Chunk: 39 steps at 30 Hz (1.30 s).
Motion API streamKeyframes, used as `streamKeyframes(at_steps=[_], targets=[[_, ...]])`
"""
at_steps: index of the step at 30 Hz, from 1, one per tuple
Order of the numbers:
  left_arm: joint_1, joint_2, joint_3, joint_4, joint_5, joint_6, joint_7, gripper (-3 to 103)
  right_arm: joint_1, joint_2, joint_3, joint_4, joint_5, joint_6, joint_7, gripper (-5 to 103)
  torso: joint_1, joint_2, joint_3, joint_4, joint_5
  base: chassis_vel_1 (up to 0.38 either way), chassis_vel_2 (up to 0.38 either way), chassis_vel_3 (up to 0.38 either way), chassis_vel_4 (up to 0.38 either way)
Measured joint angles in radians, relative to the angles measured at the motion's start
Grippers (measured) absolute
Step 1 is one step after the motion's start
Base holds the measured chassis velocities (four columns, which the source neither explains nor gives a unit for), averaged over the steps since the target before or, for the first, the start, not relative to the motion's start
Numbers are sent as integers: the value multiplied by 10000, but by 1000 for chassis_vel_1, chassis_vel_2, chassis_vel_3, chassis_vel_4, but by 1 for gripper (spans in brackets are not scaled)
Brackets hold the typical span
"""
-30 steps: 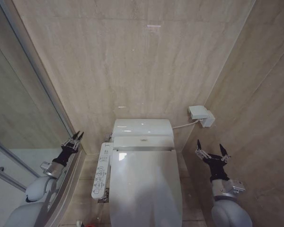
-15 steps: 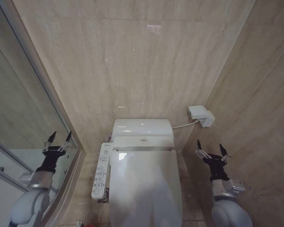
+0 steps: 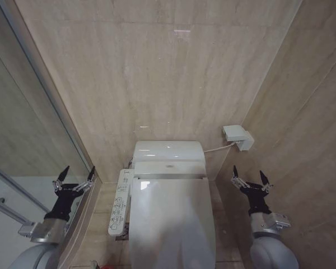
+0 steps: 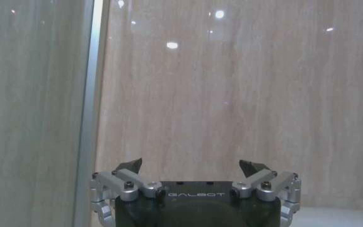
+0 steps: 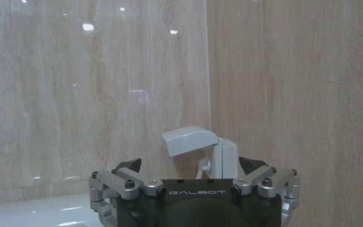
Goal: Open the toilet lid, clean the toilet bowl with a toilet brush, close the toilet lid, and flush.
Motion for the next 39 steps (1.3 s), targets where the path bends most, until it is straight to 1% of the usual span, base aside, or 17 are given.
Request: streamKeyframes(at_steps=[7, 10, 13, 17, 20, 22, 23, 25, 27, 34, 39], targets=[[126, 148, -210, -19, -299, 41, 300, 100, 0, 0, 0, -1, 0, 0, 0, 100, 1, 0, 0, -3, 1, 0, 0, 0, 0], [56, 178, -241, 4, -759, 79, 181, 100, 0, 0, 0, 0, 0, 0, 0, 100, 1, 0, 0, -3, 0, 0, 0, 0, 0], [29, 158, -240, -20, -832, 137, 153, 100, 0, 0, 0, 0, 0, 0, 0, 100, 0, 0, 0, -3, 0, 0, 0, 0, 0], [42, 112, -187, -116, -677, 316, 84, 100, 0, 0, 0, -1, 0, 0, 0, 100, 1, 0, 0, -2, -1, 0, 0, 0, 0], [75, 69, -110, -219, -480, 461, 31, 100, 0, 0, 0, -1, 0, 0, 0, 100, 0, 0, 0, -1, 0, 0, 0, 0, 0], [114, 23, -16, -321, -180, 643, -52, 100, 0, 0, 0, 0, 0, 0, 0, 100, 1, 0, 0, -1, 0, 0, 0, 0, 0], [114, 23, -16, -321, -180, 643, -52, 100, 0, 0, 0, 0, 0, 0, 0, 100, 1, 0, 0, -1, 0, 0, 0, 0, 0], [130, -17, 79, -472, -15, 873, -159, 100, 0, 0, 0, -1, 0, 0, 0, 100, 0, 0, 0, -2, 0, 0, 0, 0, 0], [122, -43, 92, -560, 78, 990, -183, 100, 0, 0, 0, 0, 0, 0, 0, 100, 0, 0, 0, -2, 0, 0, 0, 0, 0], [118, -55, 90, -543, 145, 968, -172, 100, 0, 0, 0, -1, 0, 0, 0, 100, 0, 0, 0, -2, 0, 0, 0, 0, 0], [62, -59, 91, -413, 188, 835, -94, 100, 0, 0, 0, -1, 0, 0, 0, 100, 0, 0, 0, -2, 0, 0, 0, 0, 0]])
